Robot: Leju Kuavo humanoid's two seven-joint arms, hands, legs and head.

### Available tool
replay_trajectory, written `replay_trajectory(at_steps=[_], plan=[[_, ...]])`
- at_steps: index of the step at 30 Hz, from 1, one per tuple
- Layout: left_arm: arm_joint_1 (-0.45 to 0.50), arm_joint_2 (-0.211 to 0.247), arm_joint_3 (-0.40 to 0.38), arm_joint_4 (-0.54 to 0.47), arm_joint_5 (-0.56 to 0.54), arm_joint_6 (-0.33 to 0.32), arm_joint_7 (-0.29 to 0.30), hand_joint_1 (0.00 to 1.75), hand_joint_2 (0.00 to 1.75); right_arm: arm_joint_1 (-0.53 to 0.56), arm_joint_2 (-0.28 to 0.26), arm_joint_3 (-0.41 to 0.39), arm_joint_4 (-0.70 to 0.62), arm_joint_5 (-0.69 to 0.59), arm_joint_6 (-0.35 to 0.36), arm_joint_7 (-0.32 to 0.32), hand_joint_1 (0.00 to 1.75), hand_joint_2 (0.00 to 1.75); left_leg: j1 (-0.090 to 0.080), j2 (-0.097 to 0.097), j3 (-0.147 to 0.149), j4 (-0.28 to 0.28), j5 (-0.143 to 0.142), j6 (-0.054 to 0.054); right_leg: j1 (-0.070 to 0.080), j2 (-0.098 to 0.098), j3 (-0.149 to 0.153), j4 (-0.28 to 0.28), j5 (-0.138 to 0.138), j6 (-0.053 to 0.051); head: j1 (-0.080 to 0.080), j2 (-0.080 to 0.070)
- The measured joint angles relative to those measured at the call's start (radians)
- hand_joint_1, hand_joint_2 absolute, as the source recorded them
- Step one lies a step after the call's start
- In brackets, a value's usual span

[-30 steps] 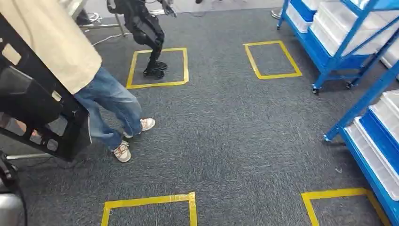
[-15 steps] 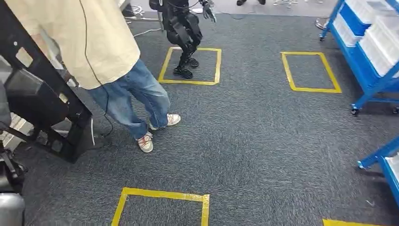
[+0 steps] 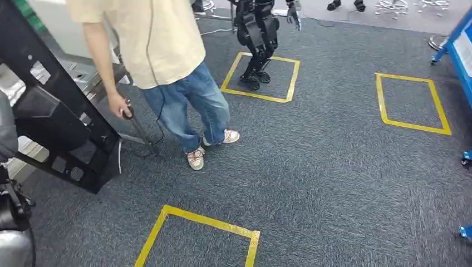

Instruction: Take the parts from the cabinet and place them on the table.

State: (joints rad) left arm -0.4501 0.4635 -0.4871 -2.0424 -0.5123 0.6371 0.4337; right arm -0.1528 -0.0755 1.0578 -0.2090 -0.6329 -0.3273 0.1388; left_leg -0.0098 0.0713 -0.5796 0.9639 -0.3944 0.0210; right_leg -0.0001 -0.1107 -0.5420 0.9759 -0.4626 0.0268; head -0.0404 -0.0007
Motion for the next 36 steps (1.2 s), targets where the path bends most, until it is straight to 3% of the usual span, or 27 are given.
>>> replay_trajectory(at_steps=[2,3,4,5,7,8,9,10,11,12,13,14,17,18,19,20,21,23,24,25,27,28,29,33,34,35,36], plan=[[0.001,0.0,0.0,0.0,0.0,-0.003,0.0,1.75,1.75,-0.005,0.001,0.003,0.0,0.005,0.003,0.003,0.0,0.0,-0.004,-0.027,-0.006,-0.001,0.003,0.009,-0.004,-0.025,0.006,-0.005,-0.001,0.008,0.0,0.0],[0.0,0.0,0.001,0.0,0.0,-0.003,0.0,1.75,1.75,-0.006,0.002,0.005,-0.001,0.006,0.003,0.003,0.0,0.0,0.006,-0.041,0.006,-0.014,0.012,0.018,-0.001,-0.024,0.01,-0.004,-0.007,0.017,0.0,0.0],[-0.001,0.0,0.002,0.0,0.0,-0.003,0.0,1.75,1.75,-0.004,0.001,0.007,-0.001,0.007,0.003,0.004,0.0,0.0,0.009,-0.052,0.01,-0.02,0.015,0.021,-0.008,0.038,0.008,0.016,-0.02,0.022,0.001,0.0],[-0.006,0.0,0.001,0.0,0.0,-0.006,0.0,1.75,1.75,-0.002,0.001,0.008,-0.001,0.007,0.003,0.004,0.0,0.0,0.012,-0.06,0.01,-0.019,0.016,0.026,-0.009,0.076,-0.018,0.07,-0.055,0.022,0.001,0.0],[-0.006,-0.001,-0.005,0.0,0.001,-0.015,0.0,1.75,1.75,0.001,0.001,0.009,-0.001,0.012,0.006,0.005,0.0,0.0,0.012,-0.085,0.009,-0.019,0.017,0.031,-0.009,0.105,-0.104,0.242,-0.132,0.025,0.002,0.0],[-0.006,-0.001,-0.006,0.002,0.002,-0.018,0.0,1.75,1.75,0.001,0.001,0.01,-0.001,0.013,0.007,0.007,0.0,0.0,0.012,-0.099,0.009,-0.019,0.017,0.031,-0.011,0.105,-0.137,0.301,-0.145,0.027,0.002,0.0],[-0.006,-0.002,-0.009,0.003,0.004,-0.021,0.001,1.75,1.75,0.002,0.002,0.01,-0.001,0.012,0.007,0.007,0.0,0.0,0.012,-0.114,0.009,-0.018,0.017,0.031,-0.012,0.105,-0.149,0.315,-0.135,0.029,0.002,0.0],[-0.006,-0.002,-0.01,0.004,0.004,-0.022,0.001,1.75,1.75,0.001,0.002,0.01,-0.001,0.012,0.008,0.007,0.0,0.0,0.014,-0.131,0.01,-0.018,0.017,0.03,-0.015,0.106,-0.135,0.275,-0.1,0.03,0.002,0.0],[-0.006,-0.002,-0.01,0.004,0.005,-0.022,0.001,1.75,1.75,0.001,0.002,0.01,-0.001,0.012,0.008,0.007,0.0,0.0,0.017,-0.147,0.011,-0.016,0.017,0.029,-0.019,0.111,-0.101,0.196,-0.053,0.033,0.002,0.0],[-0.008,-0.002,-0.01,0.004,0.005,-0.022,0.001,1.75,1.75,0.001,0.001,0.01,-0.001,0.012,0.008,0.007,0.0,0.0,0.02,-0.161,0.011,-0.012,0.016,0.024,-0.025,0.129,-0.06,0.105,-0.008,0.037,0.002,0.0],[-0.01,-0.002,-0.01,0.005,0.005,-0.022,0.001,1.75,1.75,0.002,0.0,0.01,-0.001,0.012,0.009,0.007,0.0,0.0,0.021,-0.174,0.008,-0.008,0.013,0.018,-0.034,0.173,-0.022,0.025,0.023,0.041,0.002,0.0],[-0.012,-0.002,-0.01,0.005,0.006,-0.022,0.001,1.75,1.75,0.004,0.001,0.01,-0.001,0.012,0.01,0.007,0.0,0.0,0.018,-0.186,0.001,0.0,0.008,0.007,-0.033,0.205,-0.013,0.006,0.01,0.039,0.002,0.0],[-0.015,-0.002,-0.01,0.005,0.017,-0.022,0.002,1.75,1.75,-0.004,0.001,0.01,-0.001,0.012,0.011,0.007,0.0,0.0,0.027,-0.215,-0.006,-0.009,0.018,-0.013,-0.021,0.165,-0.015,0.008,0.012,0.015,0.001,0.0],[-0.015,-0.002,-0.01,0.005,0.019,-0.022,0.002,1.75,1.75,-0.008,0.003,0.01,-0.001,0.012,0.012,0.007,0.0,0.0,0.029,-0.228,-0.01,-0.007,0.019,-0.018,-0.027,0.148,-0.015,0.004,0.018,0.005,0.001,0.0],[-0.014,-0.002,-0.008,0.005,0.019,-0.022,0.002,1.75,1.75,-0.008,0.002,0.01,-0.001,0.012,0.013,0.007,0.0,0.0,0.029,-0.18,-0.015,0.012,0.007,-0.019,-0.026,0.136,-0.014,0.002,0.019,0.001,0.0,0.0],[-0.02,-0.002,-0.008,0.005,0.019,-0.023,0.002,1.75,1.75,-0.004,0.001,0.01,-0.001,0.012,0.013,0.006,0.0,0.0,0.024,-0.13,-0.038,0.058,-0.023,-0.022,-0.024,0.126,-0.014,0.002,0.018,-0.004,-0.003,0.0],[-0.021,-0.002,-0.008,0.005,0.019,-0.022,0.002,1.75,1.75,-0.002,0.001,0.01,-0.001,0.013,0.013,0.007,0.0,0.0,0.025,-0.106,-0.075,0.137,-0.064,-0.025,-0.021,0.113,-0.014,0.002,0.017,-0.009,-0.003,0.0],[-0.017,-0.002,-0.01,0.007,0.02,-0.022,0.002,1.75,1.75,0.0,0.001,0.01,-0.001,0.012,0.014,0.007,0.0,0.0,0.025,-0.09,-0.153,0.302,-0.126,-0.029,-0.017,0.085,-0.015,0.002,0.014,-0.013,-0.003,0.0],[-0.016,-0.002,-0.01,0.008,0.021,-0.023,0.002,1.75,1.75,0.001,0.001,0.01,-0.001,0.012,0.014,0.006,0.0,0.0,0.025,-0.088,-0.169,0.331,-0.126,-0.029,-0.015,0.07,-0.015,0.002,0.013,-0.014,-0.003,0.0],[-0.016,-0.002,-0.01,0.009,0.021,-0.023,0.002,1.75,1.75,0.001,0.002,0.01,-0.001,0.012,0.014,0.006,0.0,0.0,0.025,-0.087,-0.158,0.309,-0.109,-0.028,-0.015,0.057,-0.014,0.002,0.011,-0.015,-0.003,0.0],[-0.018,-0.002,-0.01,0.009,0.022,-0.023,0.003,1.75,1.75,-0.001,0.004,0.01,-0.001,0.009,0.014,0.002,0.0,0.0,0.021,-0.067,-0.075,0.153,-0.034,-0.02,-0.013,0.032,-0.009,0.002,0.008,-0.013,-0.003,0.0],[-0.02,-0.002,-0.01,0.009,0.022,-0.023,0.004,1.75,1.75,-0.001,0.006,0.01,-0.001,0.007,0.014,0.0,0.0,0.0,0.015,-0.024,-0.018,0.048,0.002,-0.011,-0.012,0.021,-0.004,0.002,0.005,-0.01,-0.003,0.0],[-0.023,-0.002,-0.008,0.009,0.023,-0.023,0.004,1.75,1.75,0.0,0.006,0.01,-0.001,0.006,0.014,-0.002,0.0,0.0,0.004,0.024,0.0,0.002,-0.004,-0.003,-0.006,0.011,-0.002,0.004,0.001,-0.005,-0.003,0.0],[-0.023,-0.002,-0.009,0.009,0.028,-0.023,0.006,1.75,1.75,-0.004,0.009,0.01,-0.001,0.006,0.018,-0.005,0.0,0.0,-0.002,-0.034,-0.005,-0.002,0.003,0.009,-0.005,-0.037,0.012,-0.003,-0.008,0.013,-0.003,0.0],[-0.021,-0.002,-0.008,0.009,0.031,-0.023,0.007,1.75,1.75,-0.002,0.011,0.01,-0.002,0.006,0.018,-0.005,0.0,0.0,0.015,-0.046,0.006,-0.012,0.011,0.016,-0.01,-0.011,0.012,0.005,-0.017,0.022,-0.003,0.0],[-0.026,-0.002,-0.009,0.009,0.032,-0.022,0.008,1.75,1.75,-0.002,0.01,0.01,-0.002,0.006,0.018,-0.005,0.0,0.0,0.015,-0.06,0.007,-0.013,0.011,0.019,-0.011,0.049,0.0,0.041,-0.04,0.025,-0.002,0.0],[-0.027,-0.002,-0.009,0.009,0.032,-0.023,0.008,1.75,1.75,0.001,0.01,0.01,-0.002,0.006,0.018,-0.005,0.0,0.0,0.016,-0.067,0.007,-0.013,0.013,0.025,-0.012,0.078,-0.034,0.109,-0.079,0.025,-0.002,0.0]])
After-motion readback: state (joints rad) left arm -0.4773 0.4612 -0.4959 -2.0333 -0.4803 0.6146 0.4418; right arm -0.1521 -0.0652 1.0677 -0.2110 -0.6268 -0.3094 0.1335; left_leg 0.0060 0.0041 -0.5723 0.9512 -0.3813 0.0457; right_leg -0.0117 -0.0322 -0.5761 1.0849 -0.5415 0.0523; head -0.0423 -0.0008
